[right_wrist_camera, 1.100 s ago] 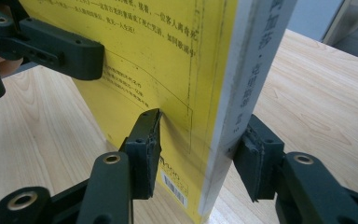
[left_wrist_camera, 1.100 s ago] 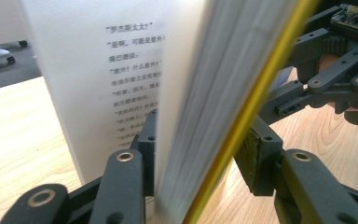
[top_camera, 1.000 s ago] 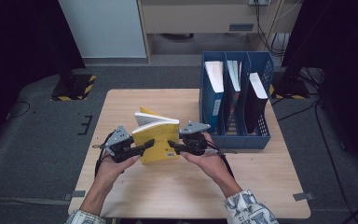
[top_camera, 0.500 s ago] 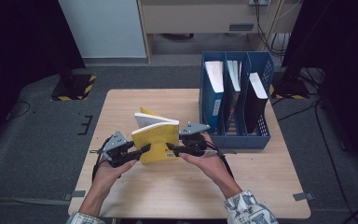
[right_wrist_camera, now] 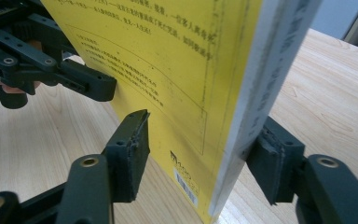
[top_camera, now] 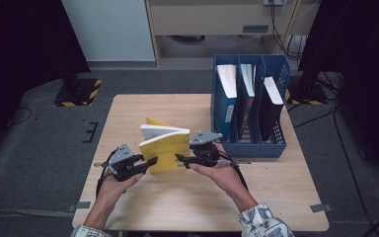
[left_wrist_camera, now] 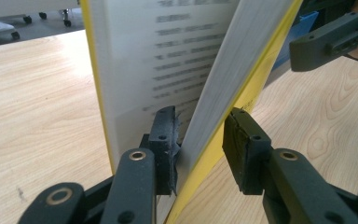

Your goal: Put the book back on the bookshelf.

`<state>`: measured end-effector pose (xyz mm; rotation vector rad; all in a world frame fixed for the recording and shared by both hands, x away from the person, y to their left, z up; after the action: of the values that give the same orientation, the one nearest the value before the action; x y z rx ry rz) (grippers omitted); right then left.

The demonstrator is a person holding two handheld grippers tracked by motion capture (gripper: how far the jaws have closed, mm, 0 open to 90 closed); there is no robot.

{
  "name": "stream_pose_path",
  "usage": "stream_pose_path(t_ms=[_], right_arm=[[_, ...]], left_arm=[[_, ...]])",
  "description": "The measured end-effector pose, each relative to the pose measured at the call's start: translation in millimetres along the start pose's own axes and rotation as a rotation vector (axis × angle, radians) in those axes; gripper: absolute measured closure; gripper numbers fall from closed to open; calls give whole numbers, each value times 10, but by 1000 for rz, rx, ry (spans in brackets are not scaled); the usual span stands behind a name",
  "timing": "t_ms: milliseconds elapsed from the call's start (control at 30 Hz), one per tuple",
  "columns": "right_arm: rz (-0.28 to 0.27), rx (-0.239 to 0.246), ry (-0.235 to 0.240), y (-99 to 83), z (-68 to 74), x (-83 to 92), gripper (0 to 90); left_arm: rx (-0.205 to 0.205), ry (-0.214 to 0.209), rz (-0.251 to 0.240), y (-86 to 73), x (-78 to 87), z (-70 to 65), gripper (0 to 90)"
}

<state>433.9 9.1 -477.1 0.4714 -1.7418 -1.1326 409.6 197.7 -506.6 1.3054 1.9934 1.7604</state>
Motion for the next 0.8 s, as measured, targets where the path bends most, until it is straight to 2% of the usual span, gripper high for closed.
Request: stream_pose_path(t_ms=[300, 700, 800], right_arm=[[3, 10, 15, 4, 83, 30, 491], [-1, 20, 38, 25, 177, 41, 490], [4, 27, 44, 39, 203, 40, 485]], left_arm=[[36, 53, -28, -2, 33, 103, 590], [69, 99, -55, 23, 13, 179, 566], [55, 102, -46, 12, 17, 180, 565]])
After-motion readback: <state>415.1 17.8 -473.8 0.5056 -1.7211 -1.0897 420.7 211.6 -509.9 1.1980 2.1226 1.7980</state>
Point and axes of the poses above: each handheld gripper's, and its own axes: x roughly backward along the jaws, y roughly out of its top, z roughly to its left, the point moved 7 cm from there along -x, roughly forward along the jaws, and after that the axes turned 11 degrees about x, right-handed, at the moved point
